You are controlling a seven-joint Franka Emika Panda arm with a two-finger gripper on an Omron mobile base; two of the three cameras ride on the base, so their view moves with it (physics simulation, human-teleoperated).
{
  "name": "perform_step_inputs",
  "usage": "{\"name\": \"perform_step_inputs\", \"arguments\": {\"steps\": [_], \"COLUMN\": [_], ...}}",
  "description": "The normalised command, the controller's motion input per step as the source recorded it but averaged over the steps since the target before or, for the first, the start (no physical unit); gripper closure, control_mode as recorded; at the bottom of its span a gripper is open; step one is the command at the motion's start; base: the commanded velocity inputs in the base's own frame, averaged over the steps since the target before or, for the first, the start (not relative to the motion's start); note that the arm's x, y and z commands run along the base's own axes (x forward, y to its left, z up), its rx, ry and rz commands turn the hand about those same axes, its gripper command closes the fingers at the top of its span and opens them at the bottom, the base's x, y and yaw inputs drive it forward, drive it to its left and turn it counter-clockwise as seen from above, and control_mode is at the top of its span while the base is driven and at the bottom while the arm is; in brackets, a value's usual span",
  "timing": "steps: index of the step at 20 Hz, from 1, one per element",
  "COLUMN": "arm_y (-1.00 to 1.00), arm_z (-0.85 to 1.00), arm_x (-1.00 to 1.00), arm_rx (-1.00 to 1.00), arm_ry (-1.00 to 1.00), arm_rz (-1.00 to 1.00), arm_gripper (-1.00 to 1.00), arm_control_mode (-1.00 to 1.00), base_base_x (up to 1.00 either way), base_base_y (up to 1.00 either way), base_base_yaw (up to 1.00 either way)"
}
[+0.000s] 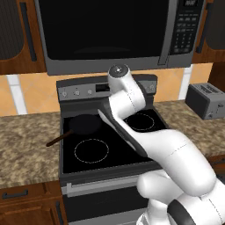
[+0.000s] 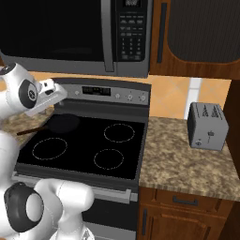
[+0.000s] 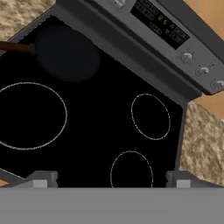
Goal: Turn off the rear left burner of the stove.
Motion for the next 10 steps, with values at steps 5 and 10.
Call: {"name": "perform_step_inputs", "arguments": {"steps": [5,10], "arm_y": [0.14,0.08], "arm_z": [-0.05,-0.03], "arm_x": [0.15,0.17], "arm_rx": [-0.07,-0.11], "arm_ry": [0.02,-0.05], "arm_rz": [0.12,0.13], "arm_gripper": [-1.0,-1.0], "arm_control_mode": [-1.0,-1.0], "base_base_x": [0.0,0.0], "base_base_y": [0.0,0.0], "base_base_yaw": [0.0,0.0]}}
